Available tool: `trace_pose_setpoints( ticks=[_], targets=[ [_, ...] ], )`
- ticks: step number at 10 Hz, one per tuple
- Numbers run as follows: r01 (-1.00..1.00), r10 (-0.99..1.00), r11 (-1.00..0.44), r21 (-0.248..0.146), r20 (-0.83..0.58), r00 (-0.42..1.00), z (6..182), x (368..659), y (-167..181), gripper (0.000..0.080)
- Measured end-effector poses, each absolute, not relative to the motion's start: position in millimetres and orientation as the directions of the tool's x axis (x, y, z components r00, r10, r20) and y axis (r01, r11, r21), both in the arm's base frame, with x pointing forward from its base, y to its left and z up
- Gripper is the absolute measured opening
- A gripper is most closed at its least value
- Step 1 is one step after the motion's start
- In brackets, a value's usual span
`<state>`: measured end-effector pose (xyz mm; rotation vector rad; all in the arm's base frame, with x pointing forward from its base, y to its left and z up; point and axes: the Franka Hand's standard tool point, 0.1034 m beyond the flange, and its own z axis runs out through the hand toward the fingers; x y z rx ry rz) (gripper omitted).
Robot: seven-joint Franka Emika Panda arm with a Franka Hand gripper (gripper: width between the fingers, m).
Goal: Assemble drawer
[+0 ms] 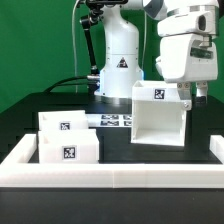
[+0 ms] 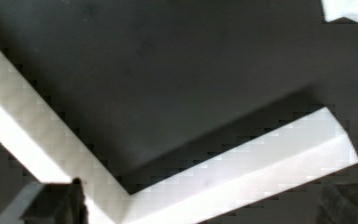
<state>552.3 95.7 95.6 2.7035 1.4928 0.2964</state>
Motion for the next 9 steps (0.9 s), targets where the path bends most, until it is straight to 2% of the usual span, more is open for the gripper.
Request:
trace_pose_setpoints(
  ticks=[3,4,5,6,9],
  targets=[
    [0.805,0.811,-0.581,0.116,0.156,0.563,95.6,552.3,96.2,0.065],
    [0.569,0.564,-0.822,0.034,0.196,0.802,95.2,551.3,100.2,0.065],
    [0.598,0.595,-0.8,0.044,0.193,0.781,95.1,551.1,100.2,0.065],
    [0.562,0.557,-0.826,0.035,0.195,0.807,95.6,550.5,100.3,0.065],
    [0.318,0.309,-0.948,-0.024,0.169,0.936,109.9,538.8,103.9,0.065]
  ],
)
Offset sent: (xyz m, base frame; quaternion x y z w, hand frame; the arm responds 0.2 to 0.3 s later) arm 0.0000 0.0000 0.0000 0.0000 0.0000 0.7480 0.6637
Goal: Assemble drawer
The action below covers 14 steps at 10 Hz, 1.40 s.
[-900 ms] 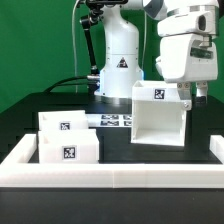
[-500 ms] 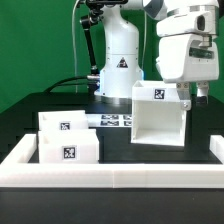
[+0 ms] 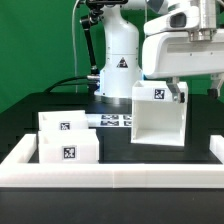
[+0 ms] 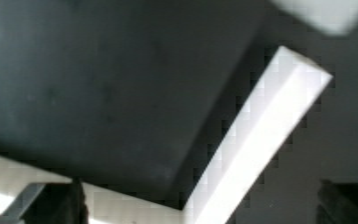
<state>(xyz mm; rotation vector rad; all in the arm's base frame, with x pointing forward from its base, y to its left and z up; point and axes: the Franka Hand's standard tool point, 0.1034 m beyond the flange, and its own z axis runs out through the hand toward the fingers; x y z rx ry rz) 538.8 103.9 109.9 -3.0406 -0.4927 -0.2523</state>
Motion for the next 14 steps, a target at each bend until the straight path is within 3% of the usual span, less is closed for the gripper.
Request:
trace_pose_setpoints(
  ticks=[4,5,10,14],
  targets=[
    [0.09,0.077,-0.993,-0.078,0.157,0.985,107.9,537.9,106.6,0.065],
    [0.023,0.011,-0.996,-0.085,0.141,0.99,114.7,534.0,107.1,0.065],
    [-0.04,-0.049,-0.997,-0.07,0.132,0.99,145.5,485.2,93.1,0.065],
    [-0.045,-0.054,-0.996,-0.07,0.124,0.991,141.5,483.5,93.2,0.065]
  ],
)
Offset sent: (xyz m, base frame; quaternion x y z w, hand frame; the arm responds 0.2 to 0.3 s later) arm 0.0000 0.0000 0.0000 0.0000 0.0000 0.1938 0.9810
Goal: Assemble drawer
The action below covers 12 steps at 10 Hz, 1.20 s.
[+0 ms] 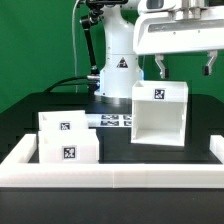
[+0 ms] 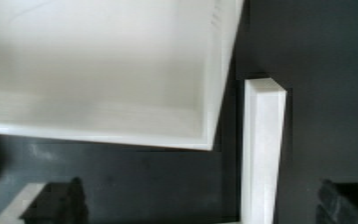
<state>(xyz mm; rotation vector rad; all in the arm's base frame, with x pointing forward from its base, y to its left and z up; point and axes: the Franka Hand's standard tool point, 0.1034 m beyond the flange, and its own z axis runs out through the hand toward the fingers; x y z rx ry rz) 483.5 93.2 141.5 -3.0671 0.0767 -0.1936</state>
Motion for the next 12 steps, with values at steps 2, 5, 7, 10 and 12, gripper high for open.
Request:
trace_pose_setpoints(
  ticks=[2,5,7,10,12],
  targets=[
    [-0.226,-0.231,-0.972,-0.068,0.069,0.971,132.1,450.7,95.3,0.065],
    [-0.247,-0.248,-0.967,-0.059,0.015,0.969,115.8,434.5,99.4,0.065],
    [-0.238,-0.24,-0.969,-0.061,0.028,0.97,109.4,430.3,108.6,0.065],
    [-0.227,-0.229,-0.972,-0.065,0.036,0.973,96.8,430.5,114.2,0.0507],
    [-0.224,-0.228,-0.972,-0.07,0.043,0.973,96.0,431.7,115.5,0.0203]
  ],
)
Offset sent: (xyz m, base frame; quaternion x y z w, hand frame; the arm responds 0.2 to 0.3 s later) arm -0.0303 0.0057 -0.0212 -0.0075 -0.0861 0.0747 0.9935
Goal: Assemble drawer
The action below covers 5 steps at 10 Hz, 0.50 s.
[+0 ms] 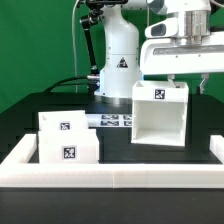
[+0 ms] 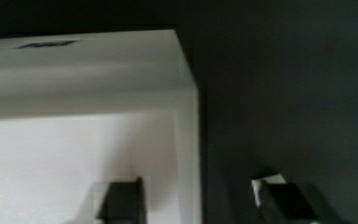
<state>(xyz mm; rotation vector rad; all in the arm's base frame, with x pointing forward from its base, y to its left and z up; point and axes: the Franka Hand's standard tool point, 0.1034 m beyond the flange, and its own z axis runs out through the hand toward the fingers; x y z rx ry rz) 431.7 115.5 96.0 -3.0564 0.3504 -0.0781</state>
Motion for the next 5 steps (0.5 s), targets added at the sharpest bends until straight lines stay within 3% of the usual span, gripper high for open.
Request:
trace_pose_setpoints(
  ticks=[1,2,5],
  targets=[
    [-0.223,-0.226,-0.972,-0.069,0.042,0.973,95.6,431.5,115.5,0.0203],
    [-0.222,-0.225,-0.973,-0.069,0.042,0.973,95.5,431.5,115.5,0.0057],
    [-0.222,-0.225,-0.973,-0.069,0.043,0.973,95.6,431.6,115.5,0.0036]
  ],
)
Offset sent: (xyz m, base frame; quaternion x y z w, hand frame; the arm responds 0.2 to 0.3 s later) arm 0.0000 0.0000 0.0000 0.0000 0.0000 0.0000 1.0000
